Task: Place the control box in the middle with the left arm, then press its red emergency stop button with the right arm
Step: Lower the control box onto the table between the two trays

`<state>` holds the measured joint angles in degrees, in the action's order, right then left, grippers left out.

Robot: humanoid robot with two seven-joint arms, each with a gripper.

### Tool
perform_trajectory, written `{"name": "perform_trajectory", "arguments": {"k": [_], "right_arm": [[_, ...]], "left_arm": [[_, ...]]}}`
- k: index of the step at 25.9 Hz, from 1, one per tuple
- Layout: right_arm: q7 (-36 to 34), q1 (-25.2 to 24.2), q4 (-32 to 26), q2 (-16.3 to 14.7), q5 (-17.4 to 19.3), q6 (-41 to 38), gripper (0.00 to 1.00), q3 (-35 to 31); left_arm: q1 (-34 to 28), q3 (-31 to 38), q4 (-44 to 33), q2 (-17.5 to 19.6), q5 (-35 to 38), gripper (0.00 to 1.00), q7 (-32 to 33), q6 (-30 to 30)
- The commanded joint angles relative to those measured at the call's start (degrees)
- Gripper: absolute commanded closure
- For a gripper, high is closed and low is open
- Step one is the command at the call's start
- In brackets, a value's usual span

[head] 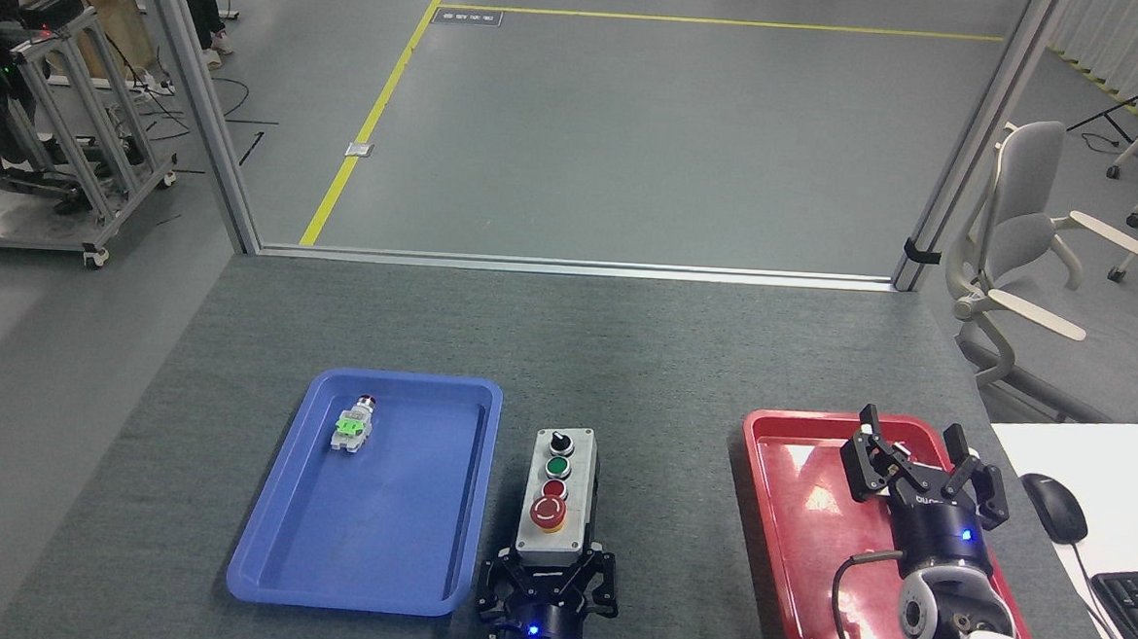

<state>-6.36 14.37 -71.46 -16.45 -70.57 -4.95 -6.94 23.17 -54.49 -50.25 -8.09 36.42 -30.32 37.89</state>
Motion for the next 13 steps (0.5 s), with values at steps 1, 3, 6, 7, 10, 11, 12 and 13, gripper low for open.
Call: {"name": "perform_trajectory", "arguments": {"k": [1,3,6,7,10,11,12,13], "right_arm": [[-0.1,0.0,0.0,-0.3,0.0,0.1,0.01,0.0],[-0.1,0.0,0.0,-0.3,0.0,0.3,0.01,0.0],[-0.1,0.0,0.0,-0.8,0.1,0.2,0.01,0.1],[-0.1,0.0,0.0,-0.8,0.4,0.3,0.01,0.1],[-0.1,-0.3,0.0,-0.8,2.0,-0.1,0.01,0.2],[-0.1,-0.3,0.0,-0.8,2.1,-0.1,0.01,0.2],[-0.1,-0.3,0.0,-0.8,2.2,-0.1,0.01,0.1],[-0.1,-0.2,0.0,-0.8,2.2,-0.1,0.01,0.1]], "left_arm": [[-0.1,-0.4,0.4,0.0,0.1,0.50,-2.0,-0.1],[-0.1,-0.4,0.3,0.0,0.1,0.38,-2.5,-0.1],[-0.1,-1.1,0.2,0.0,0.1,0.00,-3.2,-0.1],[-0.1,-1.8,0.1,0.0,0.1,0.00,-3.2,0.0],[-0.1,-2.3,-0.1,0.1,0.1,0.00,-3.2,0.2],[-0.1,-2.3,-0.2,0.1,0.1,0.00,-3.2,0.3],[-0.1,-2.3,-0.3,0.1,0.1,0.00,-3.3,0.3],[-0.1,-2.4,-0.6,0.0,0.1,0.00,-3.4,0.5]]}}
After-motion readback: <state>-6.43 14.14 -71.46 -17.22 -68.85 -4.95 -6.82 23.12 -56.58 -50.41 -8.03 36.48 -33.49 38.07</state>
